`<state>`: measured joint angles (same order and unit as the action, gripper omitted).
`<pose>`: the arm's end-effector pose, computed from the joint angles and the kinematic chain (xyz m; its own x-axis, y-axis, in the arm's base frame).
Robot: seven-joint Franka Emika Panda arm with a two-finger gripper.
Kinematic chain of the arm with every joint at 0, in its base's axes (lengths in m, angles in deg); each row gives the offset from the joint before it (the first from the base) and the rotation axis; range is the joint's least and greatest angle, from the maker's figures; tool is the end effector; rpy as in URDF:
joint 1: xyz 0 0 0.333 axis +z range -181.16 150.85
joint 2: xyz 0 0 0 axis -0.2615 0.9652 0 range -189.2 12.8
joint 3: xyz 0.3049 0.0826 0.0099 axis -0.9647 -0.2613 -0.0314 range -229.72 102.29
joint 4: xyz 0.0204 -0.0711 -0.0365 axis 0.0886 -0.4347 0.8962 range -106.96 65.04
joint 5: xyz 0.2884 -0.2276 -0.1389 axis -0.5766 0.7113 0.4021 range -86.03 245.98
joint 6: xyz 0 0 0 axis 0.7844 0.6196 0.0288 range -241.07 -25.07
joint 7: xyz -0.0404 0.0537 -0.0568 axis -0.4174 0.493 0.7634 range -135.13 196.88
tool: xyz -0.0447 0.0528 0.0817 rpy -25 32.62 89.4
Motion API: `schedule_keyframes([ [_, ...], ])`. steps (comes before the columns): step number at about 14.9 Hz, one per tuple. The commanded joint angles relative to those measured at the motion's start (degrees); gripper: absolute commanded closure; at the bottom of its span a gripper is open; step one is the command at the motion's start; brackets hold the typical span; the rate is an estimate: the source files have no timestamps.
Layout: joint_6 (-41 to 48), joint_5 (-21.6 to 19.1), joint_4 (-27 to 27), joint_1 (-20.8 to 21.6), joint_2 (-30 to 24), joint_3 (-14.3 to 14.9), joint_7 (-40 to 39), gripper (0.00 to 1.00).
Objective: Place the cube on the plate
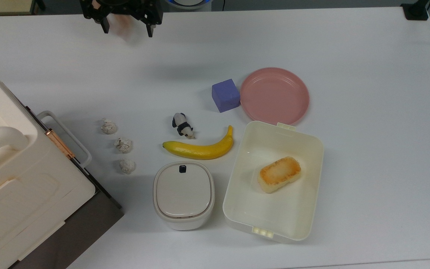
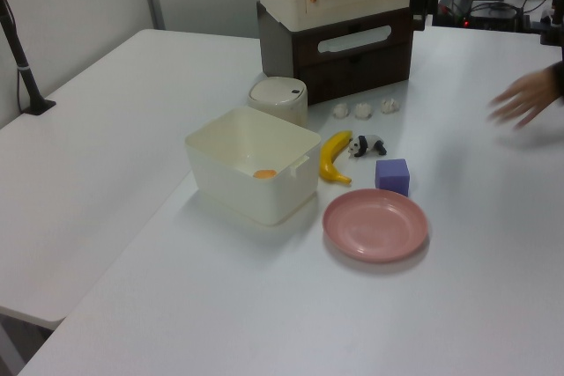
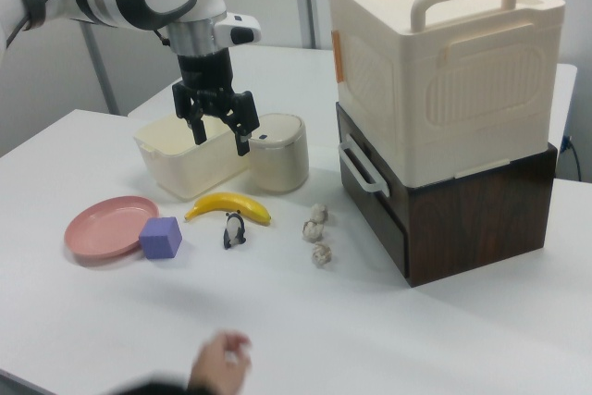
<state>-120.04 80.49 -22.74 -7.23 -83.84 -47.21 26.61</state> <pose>0.5743 -0.0819 0.5742 0.9965 -0.0744 -0.0370 -0.0734 -0.9969 0.0278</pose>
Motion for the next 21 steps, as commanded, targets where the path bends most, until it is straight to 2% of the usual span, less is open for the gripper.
schedule_keyframes([
  [1,-0.06,1.07,-0.43,0.34,-0.59,0.02,0.67,0.0],
  [13,0.37,1.07,-0.43,0.34,-0.5,0.2,0.49,0.0],
  [16,0.37,2.73,-0.95,1.22,-0.41,0.02,0.31,0.0],
  [18,0.02,5.45,-1.48,2.0,0.72,-0.42,-0.21,0.0],
  [21,-2.17,4.68,-2.09,3.06,2.05,-0.6,-1.0,0.0],
])
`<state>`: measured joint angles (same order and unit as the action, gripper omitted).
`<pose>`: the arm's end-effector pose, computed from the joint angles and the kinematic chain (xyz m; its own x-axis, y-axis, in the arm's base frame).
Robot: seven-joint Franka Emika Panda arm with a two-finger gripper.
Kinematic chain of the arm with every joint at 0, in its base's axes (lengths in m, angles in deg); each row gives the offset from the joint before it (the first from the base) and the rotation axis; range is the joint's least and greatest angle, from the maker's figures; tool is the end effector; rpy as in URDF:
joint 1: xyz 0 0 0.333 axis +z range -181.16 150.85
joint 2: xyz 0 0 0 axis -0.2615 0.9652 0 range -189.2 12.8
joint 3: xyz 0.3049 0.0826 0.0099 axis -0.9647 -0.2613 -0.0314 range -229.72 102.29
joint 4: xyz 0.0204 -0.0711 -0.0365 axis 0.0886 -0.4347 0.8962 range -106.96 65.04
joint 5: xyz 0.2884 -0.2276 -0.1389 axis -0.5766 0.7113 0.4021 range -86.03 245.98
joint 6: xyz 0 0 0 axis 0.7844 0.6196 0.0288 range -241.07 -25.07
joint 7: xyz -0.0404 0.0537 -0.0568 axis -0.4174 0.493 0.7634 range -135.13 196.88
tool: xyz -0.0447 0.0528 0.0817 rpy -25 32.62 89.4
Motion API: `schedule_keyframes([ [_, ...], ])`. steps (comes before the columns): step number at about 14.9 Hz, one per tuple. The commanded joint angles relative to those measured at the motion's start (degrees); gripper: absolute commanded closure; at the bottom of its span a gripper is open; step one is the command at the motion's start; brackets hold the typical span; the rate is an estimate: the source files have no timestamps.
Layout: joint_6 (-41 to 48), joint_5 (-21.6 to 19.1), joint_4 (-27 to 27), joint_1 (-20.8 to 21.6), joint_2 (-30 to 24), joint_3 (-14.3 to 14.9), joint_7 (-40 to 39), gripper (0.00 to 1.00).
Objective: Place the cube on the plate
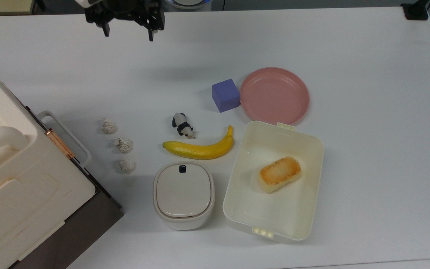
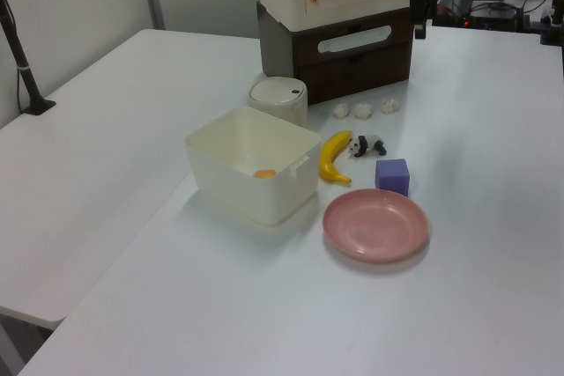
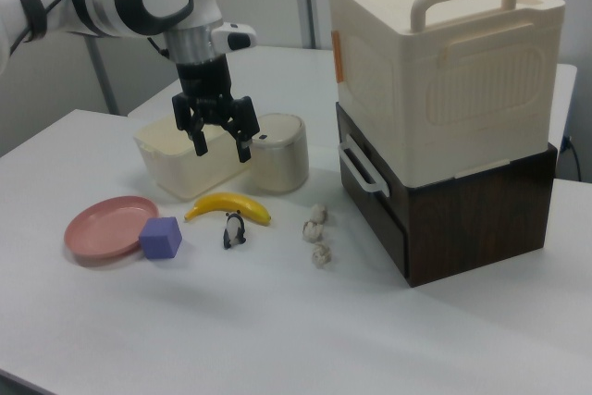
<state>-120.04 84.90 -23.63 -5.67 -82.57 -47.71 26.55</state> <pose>0.5799 -0.0683 0.5549 0.9962 -0.0330 -0.0804 -0.0244 -0.9941 0.1061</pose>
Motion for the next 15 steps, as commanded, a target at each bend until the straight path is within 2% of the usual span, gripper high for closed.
schedule_keyframes([
  [1,-4.09,-0.69,-2.68,2.29,0.87,-0.19,-0.95,0.0],
  [6,-11.3,-6.58,-9.01,6.33,1.14,-0.45,-6.39,0.0],
  [11,-19.84,-7.12,-16.13,12.39,2.28,-0.98,-7.19,0.0],
  [14,-21.16,-7.12,-17.81,16.96,4.38,-0.89,-6.57,0.0],
  [15,-21.51,-7.12,-17.9,18.28,6.74,-0.98,-5.88,0.0],
])
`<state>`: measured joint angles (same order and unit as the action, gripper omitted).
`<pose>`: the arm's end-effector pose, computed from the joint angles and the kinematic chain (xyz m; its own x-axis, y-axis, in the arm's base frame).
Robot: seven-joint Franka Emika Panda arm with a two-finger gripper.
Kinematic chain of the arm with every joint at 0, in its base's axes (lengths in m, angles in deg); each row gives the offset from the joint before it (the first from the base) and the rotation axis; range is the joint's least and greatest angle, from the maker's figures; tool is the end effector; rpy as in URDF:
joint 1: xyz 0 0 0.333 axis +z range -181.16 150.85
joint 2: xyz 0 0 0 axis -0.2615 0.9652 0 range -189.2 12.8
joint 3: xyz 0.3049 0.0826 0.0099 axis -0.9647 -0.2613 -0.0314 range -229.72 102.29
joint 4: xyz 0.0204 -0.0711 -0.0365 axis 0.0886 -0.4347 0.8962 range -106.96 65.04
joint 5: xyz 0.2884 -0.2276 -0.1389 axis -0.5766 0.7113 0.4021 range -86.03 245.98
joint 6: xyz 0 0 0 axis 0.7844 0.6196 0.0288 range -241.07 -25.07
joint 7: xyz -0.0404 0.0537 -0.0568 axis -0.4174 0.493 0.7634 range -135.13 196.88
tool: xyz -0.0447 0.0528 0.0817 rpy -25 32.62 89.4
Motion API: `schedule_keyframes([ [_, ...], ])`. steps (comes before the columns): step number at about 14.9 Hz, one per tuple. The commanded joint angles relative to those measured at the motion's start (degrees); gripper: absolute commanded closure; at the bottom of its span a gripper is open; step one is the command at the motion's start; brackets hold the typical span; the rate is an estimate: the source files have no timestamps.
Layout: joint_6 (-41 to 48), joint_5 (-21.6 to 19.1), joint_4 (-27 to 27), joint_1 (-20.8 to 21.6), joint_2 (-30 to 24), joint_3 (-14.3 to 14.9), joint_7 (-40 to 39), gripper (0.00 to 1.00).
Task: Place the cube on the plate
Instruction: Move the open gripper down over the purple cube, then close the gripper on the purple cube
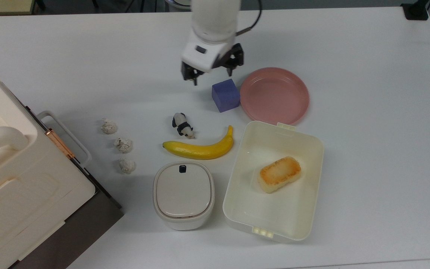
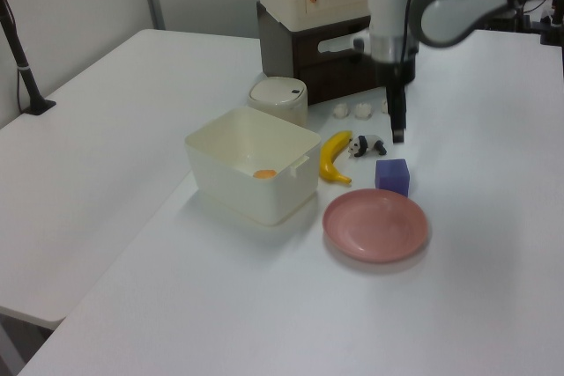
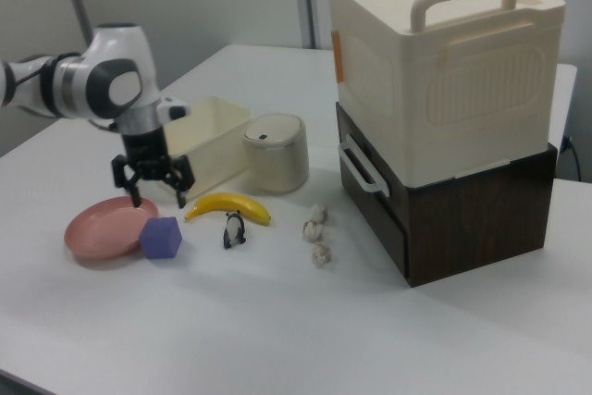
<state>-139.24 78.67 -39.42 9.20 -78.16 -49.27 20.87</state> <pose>0.5805 0.1083 0.4074 0.9392 0.3314 -0.0899 0.3334 -0.9427 0.0079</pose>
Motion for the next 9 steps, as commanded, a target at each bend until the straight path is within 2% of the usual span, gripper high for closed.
schedule_keyframes([
  [1,-2.93,-0.89,-1.93,3.68,4.09,0.58,0.77,0.0],
  [4,-6.8,-0.72,-1.84,3.15,7.62,-0.47,2.36,0.0],
  [5,-6.89,-0.63,-1.84,3.33,8.06,-0.56,2.36,0.03],
  [6,-6.98,-0.45,-1.76,3.5,8.23,-0.65,2.36,0.13],
  [7,-6.8,-0.37,-1.76,3.51,8.24,-1.17,2.36,0.32],
  [8,-6.37,-0.37,-1.58,3.24,8.06,-1.52,2.36,0.47],
  [9,-6.01,-0.37,-1.49,2.72,6.84,-1.53,2.36,0.73],
])
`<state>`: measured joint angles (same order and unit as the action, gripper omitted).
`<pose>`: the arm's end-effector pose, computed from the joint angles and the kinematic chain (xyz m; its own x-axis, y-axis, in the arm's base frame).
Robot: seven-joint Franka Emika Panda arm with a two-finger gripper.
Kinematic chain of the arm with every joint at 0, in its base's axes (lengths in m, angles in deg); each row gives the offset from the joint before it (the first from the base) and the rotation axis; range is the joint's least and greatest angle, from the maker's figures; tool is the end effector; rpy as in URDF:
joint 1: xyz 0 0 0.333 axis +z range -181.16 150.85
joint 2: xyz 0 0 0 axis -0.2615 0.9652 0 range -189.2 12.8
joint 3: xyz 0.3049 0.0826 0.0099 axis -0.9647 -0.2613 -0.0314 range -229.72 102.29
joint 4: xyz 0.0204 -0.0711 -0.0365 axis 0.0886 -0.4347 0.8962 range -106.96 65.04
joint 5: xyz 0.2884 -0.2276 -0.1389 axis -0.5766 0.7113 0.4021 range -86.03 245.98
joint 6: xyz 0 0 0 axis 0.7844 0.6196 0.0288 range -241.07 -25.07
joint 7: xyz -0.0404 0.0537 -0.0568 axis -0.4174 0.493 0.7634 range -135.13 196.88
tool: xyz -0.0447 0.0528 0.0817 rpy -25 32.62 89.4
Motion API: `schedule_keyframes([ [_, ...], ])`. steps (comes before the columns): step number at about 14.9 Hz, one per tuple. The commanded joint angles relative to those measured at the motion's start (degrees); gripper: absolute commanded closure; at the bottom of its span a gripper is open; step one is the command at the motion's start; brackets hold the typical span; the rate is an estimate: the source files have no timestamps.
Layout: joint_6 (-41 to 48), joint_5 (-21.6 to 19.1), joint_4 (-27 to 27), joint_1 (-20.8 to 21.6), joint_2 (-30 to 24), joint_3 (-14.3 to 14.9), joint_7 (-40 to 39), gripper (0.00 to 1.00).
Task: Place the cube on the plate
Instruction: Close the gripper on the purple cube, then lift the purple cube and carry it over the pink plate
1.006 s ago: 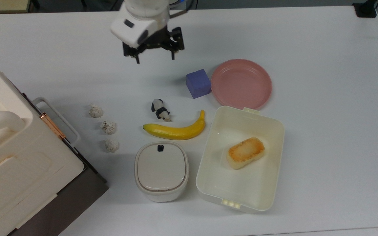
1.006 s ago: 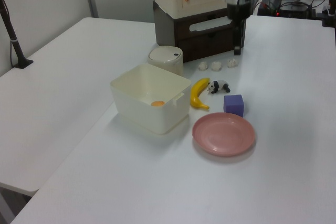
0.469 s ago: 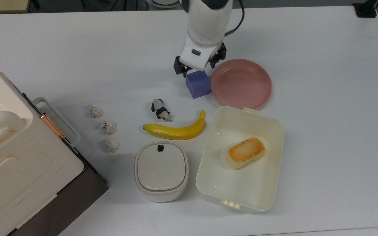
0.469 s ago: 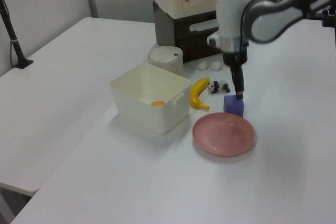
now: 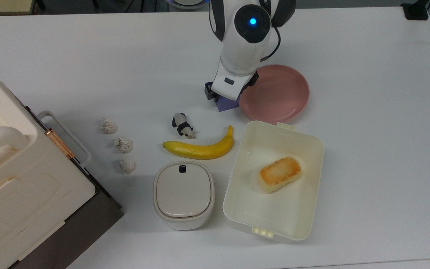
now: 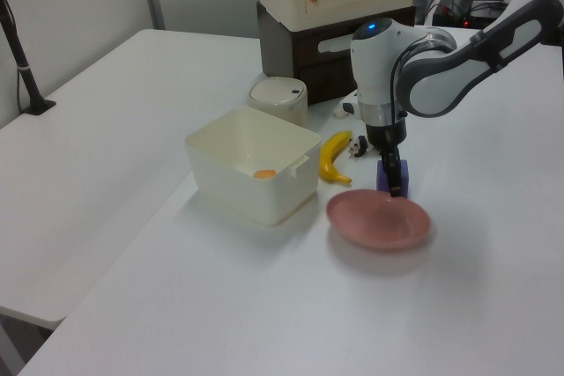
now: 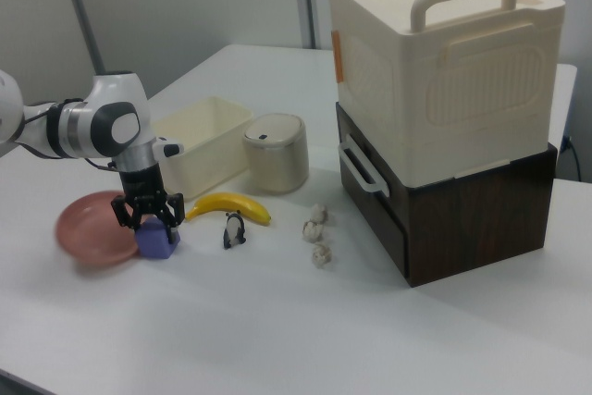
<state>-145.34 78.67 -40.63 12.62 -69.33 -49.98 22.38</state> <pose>0.5821 0.1530 0.3160 0.9153 0.3703 -0.1583 0.3801 -0.9243 0.0359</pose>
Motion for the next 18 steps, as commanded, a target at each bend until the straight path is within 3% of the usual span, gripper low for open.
schedule_keyframes([
  [1,0.87,-0.45,-0.29,-1.15,-3.04,-0.82,0.5,0.76],
  [6,9.39,-1.07,5.07,-0.98,-5.6,-1.26,0.67,0.72],
  [8,11.51,-1.5,4.99,-0.89,-6.21,-4.14,1.02,0.69],
  [12,15.64,-2.56,4.81,1.04,-6.31,-7.05,3.83,0.67],
  [16,15.65,-4.06,3.59,4.03,-5.61,-8.9,8.66,0.52],
  [17,15.47,-4.06,3.41,4.3,-5.17,-9.69,9.63,0.43],
  [18,15.21,-4.06,3.32,4.3,-4.55,-10.31,11.38,0.24],
])
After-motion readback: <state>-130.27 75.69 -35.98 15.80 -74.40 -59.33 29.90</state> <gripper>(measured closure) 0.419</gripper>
